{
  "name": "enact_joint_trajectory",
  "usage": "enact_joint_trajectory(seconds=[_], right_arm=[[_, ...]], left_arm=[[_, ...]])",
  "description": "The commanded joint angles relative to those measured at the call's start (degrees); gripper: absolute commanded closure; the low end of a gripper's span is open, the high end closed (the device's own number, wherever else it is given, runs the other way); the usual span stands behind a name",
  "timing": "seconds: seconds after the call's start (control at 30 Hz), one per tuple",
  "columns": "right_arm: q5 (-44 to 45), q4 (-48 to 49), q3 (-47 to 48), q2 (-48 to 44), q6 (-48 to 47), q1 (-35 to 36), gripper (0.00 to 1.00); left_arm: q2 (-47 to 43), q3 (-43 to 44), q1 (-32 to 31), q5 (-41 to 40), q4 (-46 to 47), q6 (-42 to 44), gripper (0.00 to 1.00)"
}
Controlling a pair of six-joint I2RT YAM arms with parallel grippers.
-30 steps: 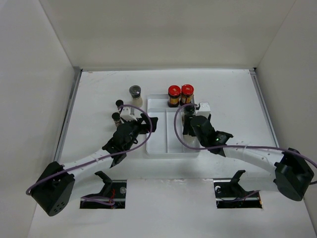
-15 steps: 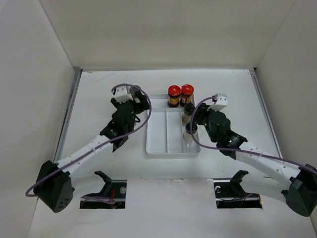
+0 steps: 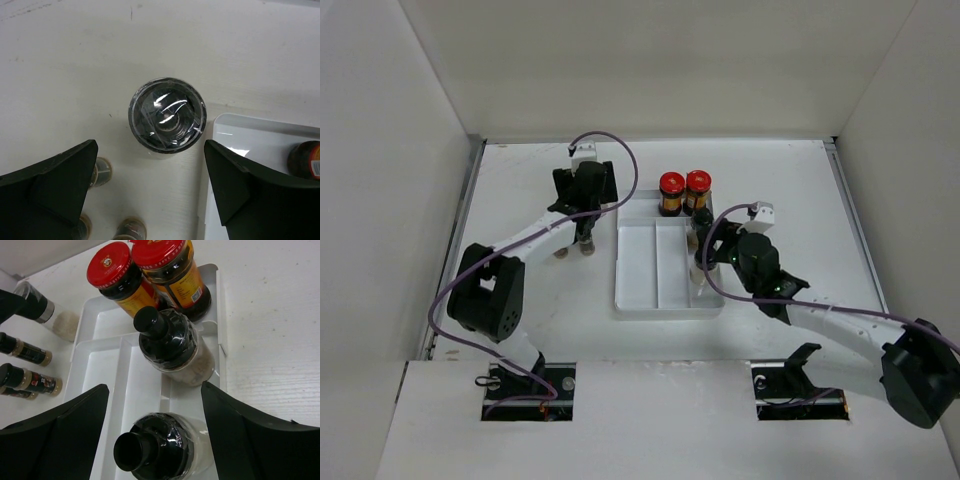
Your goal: Organize the condiment bottles
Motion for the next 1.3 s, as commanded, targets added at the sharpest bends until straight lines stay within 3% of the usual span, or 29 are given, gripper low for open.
enact_joint_trajectory(seconds=[0.0, 0.3, 0.5, 0.63, 0.73, 0.8, 0.9, 1.27], right_arm=[[-1.79, 5.38, 0.78, 0.74, 1.61, -0.10, 0.18], [-2.85, 6.79, 1.48, 3.90, 1.26, 0.87, 0.18], [-2.94, 6.79, 1.57, 3.90, 1.08, 0.87, 0.18], [-2.85, 6.79, 1.75, 4.52, 0.82, 0.96, 0.18], [-2.76, 6.79, 1.48, 4.17, 0.82, 0.96, 0.18], [-2.76, 6.79, 1.48, 3.99, 0.82, 0.96, 0.18], [-2.76, 6.79, 1.48, 4.17, 0.64, 0.96, 0.19], [-2.33, 6.79, 1.04, 3.38, 0.91, 0.96, 0.19]], left_arm=[[-0.84, 3.94, 0.87, 1.68, -0.41, 2.46, 0.11], [5.23, 7.54, 0.43, 2.38, 2.05, 5.80, 0.13], [8.13, 9.74, 0.96, 1.33, 3.19, 5.98, 0.19], [8.66, 9.83, 0.87, 0.36, 5.12, 6.33, 0.27], [9.01, 10.01, 0.87, 0.27, 6.00, 6.51, 0.41], [8.05, 9.49, 0.69, -0.43, 6.62, 6.60, 0.51], [5.24, 7.90, 0.52, -2.19, 9.08, 6.68, 0.57], [-6.54, 7.02, -2.81, -2.37, 10.58, 7.56, 0.60]])
